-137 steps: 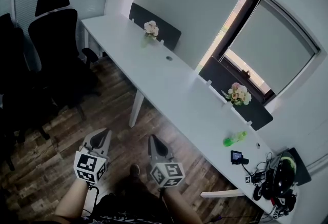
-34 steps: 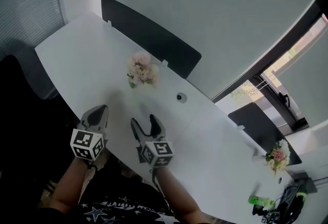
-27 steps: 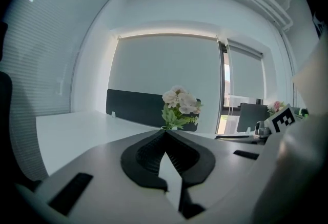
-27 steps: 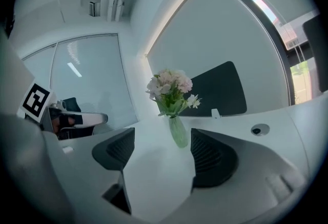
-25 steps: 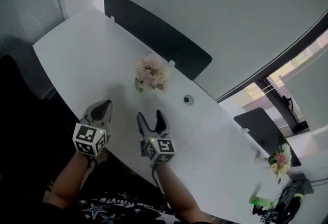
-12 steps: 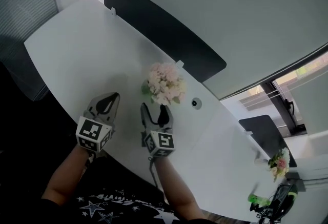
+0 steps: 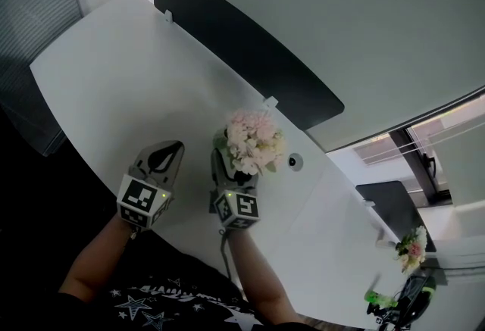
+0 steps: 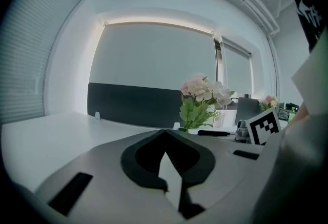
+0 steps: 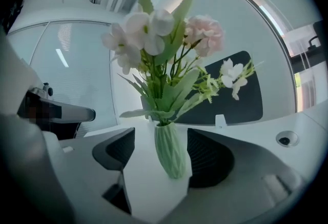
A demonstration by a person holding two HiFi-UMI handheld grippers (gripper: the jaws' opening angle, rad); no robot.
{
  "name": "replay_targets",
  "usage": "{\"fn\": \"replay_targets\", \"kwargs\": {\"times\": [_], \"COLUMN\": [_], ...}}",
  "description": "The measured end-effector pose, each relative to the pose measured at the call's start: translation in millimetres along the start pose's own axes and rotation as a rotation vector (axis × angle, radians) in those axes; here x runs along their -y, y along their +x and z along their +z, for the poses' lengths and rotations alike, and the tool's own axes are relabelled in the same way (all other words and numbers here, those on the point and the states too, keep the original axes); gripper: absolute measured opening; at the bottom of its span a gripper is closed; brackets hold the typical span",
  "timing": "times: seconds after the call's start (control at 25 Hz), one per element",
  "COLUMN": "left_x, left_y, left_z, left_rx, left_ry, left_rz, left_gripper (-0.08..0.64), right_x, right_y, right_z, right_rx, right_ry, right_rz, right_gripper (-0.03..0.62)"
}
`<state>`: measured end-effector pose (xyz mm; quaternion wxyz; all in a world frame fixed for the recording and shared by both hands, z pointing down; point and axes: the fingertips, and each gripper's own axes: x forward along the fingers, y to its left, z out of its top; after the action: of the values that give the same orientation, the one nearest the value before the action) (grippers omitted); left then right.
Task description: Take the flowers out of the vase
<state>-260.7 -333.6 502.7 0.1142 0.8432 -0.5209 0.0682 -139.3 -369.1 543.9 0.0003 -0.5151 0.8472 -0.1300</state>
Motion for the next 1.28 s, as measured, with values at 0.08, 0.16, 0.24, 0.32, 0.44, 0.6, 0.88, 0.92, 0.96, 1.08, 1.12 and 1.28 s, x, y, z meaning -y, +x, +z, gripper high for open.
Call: {"fn": "replay_targets", "kwargs": {"times": [0.08,0.16,0.24,0.32,0.44,0.6,0.88,0.92,0.96,1.08,1.12,1.28], "left_x": [0.5,2.4,5.1,6.6,6.2,7.1,6.0,6.3,7.0,9.8,10.3,8.9], "left_y": [3.2,5.6,7.4,9.0,10.6,12.0,9.7,9.8,9.7,8.2,7.8,8.5], "left_z": [-3.5,-4.3,-4.8,-6.6,-9.9,-11.0,-20.1,-19.5,-19.1,-13.2,-9.7,-6.5], "left_rx": [-0.013,-0.02,-0.023,-0.027,-0.037,-0.035,-0.08,-0.076,-0.072,-0.055,-0.048,-0.041], "left_ry": [0.003,0.001,-0.004,0.001,0.008,0.01,0.039,0.037,0.032,0.026,0.028,0.029], "left_rz": [-0.009,-0.022,-0.035,-0.042,-0.042,-0.046,-0.03,-0.03,-0.032,-0.04,-0.041,-0.039], "left_gripper": [0.007,0.007,0.008,0.008,0.008,0.008,0.008,0.007,0.008,0.008,0.007,0.008], "right_x": [1.9,1.8,0.3,-1.3,-1.8,0.9,5.0,6.0,7.0,7.6,7.5,7.1], "right_y": [3.5,6.1,9.8,13.9,18.3,17.4,16.1,15.6,15.0,12.7,12.4,12.9], "right_z": [3.9,12.0,21.9,29.2,31.4,29.6,33.4,33.3,33.5,37.0,38.7,46.6], "right_rx": [0.016,0.042,0.073,0.09,0.096,0.087,0.09,0.091,0.094,0.104,0.106,0.123], "right_ry": [0.005,0.012,0.023,0.024,0.024,0.005,0.01,0.017,0.024,0.035,0.035,0.035], "right_rz": [-0.009,-0.013,-0.004,0.005,0.01,-0.004,-0.019,-0.023,-0.026,-0.029,-0.029,-0.027], "right_gripper": [0.31,0.31,0.31,0.31,0.303,0.194,0.131,0.128,0.123,0.118,0.117,0.112]}}
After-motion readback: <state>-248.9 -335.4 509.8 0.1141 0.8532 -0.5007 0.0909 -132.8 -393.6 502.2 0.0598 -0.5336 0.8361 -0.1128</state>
